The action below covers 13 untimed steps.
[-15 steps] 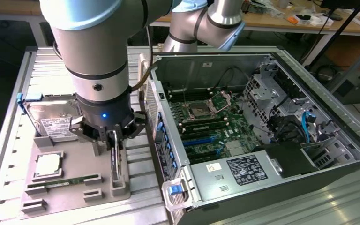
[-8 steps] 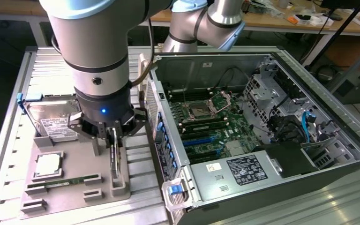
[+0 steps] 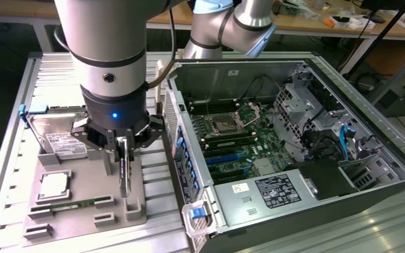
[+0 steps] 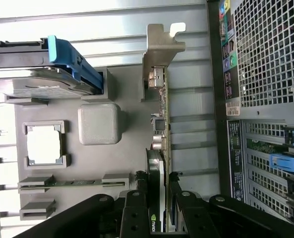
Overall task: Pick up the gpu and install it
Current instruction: 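Pick up the gpu and move the gpu toward the slot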
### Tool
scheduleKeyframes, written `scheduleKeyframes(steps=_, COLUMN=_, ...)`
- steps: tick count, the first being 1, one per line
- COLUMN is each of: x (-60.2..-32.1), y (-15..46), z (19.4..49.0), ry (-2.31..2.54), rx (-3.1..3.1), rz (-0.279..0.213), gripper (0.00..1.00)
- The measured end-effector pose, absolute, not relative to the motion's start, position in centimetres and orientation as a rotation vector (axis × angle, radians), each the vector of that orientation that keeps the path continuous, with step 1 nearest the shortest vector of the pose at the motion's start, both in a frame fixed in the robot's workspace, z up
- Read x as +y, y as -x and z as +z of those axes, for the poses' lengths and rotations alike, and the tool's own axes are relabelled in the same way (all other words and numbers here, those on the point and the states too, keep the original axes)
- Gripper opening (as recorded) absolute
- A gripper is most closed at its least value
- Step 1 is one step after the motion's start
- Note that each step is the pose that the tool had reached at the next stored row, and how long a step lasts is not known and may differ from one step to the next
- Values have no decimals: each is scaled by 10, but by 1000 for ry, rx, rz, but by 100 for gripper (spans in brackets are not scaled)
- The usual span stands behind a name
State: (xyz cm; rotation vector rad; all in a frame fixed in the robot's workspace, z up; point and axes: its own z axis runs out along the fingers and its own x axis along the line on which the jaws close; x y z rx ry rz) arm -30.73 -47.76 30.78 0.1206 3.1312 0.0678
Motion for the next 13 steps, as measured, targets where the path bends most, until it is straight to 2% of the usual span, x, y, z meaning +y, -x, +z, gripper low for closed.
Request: scheduleKeyframes(steps=13, x=-478, y=307, z=374, ry=-122, rx=3155, rz=67, gripper=27)
